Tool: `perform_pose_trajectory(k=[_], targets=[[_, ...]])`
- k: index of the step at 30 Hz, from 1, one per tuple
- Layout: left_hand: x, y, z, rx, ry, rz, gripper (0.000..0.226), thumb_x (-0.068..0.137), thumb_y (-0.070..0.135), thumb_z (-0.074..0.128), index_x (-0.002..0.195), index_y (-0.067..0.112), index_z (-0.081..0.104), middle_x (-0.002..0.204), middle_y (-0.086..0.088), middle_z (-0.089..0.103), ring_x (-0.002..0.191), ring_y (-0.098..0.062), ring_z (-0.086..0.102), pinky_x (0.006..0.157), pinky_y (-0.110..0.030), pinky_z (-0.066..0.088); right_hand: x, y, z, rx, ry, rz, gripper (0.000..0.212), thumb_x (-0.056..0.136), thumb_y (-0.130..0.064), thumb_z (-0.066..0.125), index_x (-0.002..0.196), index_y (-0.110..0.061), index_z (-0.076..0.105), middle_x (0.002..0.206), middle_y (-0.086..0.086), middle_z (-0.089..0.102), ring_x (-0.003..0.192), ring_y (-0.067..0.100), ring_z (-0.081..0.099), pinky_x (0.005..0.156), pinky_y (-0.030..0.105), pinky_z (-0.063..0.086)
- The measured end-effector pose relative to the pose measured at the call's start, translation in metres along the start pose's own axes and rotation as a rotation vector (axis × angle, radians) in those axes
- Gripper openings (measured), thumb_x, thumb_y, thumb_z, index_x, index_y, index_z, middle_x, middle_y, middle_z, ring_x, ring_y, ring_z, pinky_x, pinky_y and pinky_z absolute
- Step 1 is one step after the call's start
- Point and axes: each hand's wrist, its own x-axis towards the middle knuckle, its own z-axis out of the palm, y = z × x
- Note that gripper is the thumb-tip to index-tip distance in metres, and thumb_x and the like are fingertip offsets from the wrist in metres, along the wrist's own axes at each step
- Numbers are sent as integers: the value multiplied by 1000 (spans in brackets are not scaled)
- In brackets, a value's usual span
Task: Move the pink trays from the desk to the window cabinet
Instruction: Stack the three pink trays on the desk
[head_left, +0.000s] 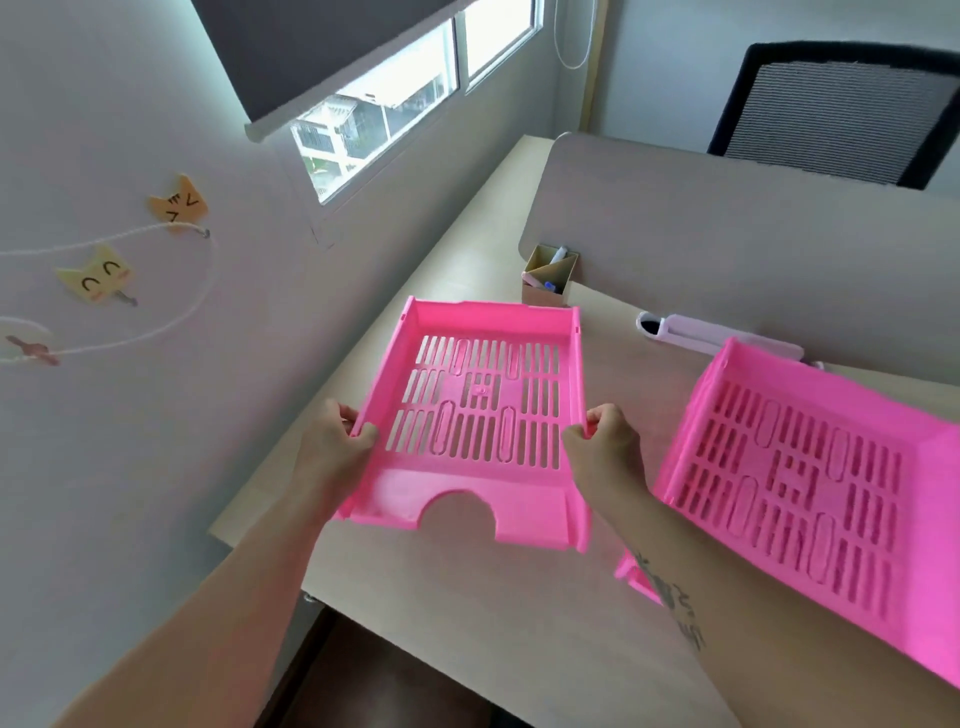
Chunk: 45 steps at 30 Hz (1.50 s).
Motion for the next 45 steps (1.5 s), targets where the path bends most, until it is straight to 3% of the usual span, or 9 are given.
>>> perform_pose_trajectory(k=[4,11,15,17,21,25,35,42,45], targets=[[-13,41,25,51,-42,101,12,93,16,52,101,7,53,95,-10,65,67,-21,59,45,-28,41,-6,16,-50,-5,133,3,8,89,-12,53,94,-6,53,75,2,55,53,10,44,44,25,33],[-44,116,115,-3,-173,267,11,94,21,52,98,11,50,96,-13,64,78,-31,62,61,-39,51,-25,74,-158,36,334,55,4,91,-8,54,94,-6,51,67,-3,48,47,8,41,40,19,32],[-74,151,157,-5,-258,350,9,96,19,49,98,10,49,94,-10,62,70,-19,57,51,-30,40,-44,107,-207,74,447,109,8,91,-9,56,92,-3,51,67,-2,49,50,9,42,42,20,33],[-87,161,174,-18,-294,388,9,95,19,50,97,10,50,94,-10,63,73,-23,59,53,-32,42,-53,123,-224,97,479,127,11,90,-10,56,94,0,52,69,1,51,51,12,43,44,25,36],[-110,168,196,-9,-338,404,9,94,22,50,94,13,50,89,-7,62,78,-29,60,64,-41,50,-69,148,-242,112,500,167,10,92,-12,54,94,-3,52,72,1,55,52,13,49,44,29,43],[-131,168,210,20,-357,412,9,94,18,46,93,9,49,85,-10,60,73,-26,58,62,-45,52,-78,164,-247,117,499,192,8,94,-12,52,95,-4,52,73,1,55,53,12,50,45,26,41],[-142,160,212,10,-399,422,12,100,14,38,102,4,44,82,-6,56,67,-18,56,50,-32,44,-79,174,-247,120,432,191,5,98,-12,44,100,-9,49,76,4,56,57,18,49,50,37,46],[-135,160,215,-20,-473,391,15,103,18,34,110,8,42,95,-12,61,69,-17,59,50,-30,46,-71,177,-246,86,385,185,12,103,-20,36,106,-12,44,76,4,54,55,18,45,46,29,34],[-131,160,218,-39,-518,375,26,103,25,34,117,8,48,103,-13,65,78,-22,63,59,-35,52,-71,179,-243,108,395,202,19,103,-25,34,109,-12,48,73,5,52,57,18,44,49,30,34]])
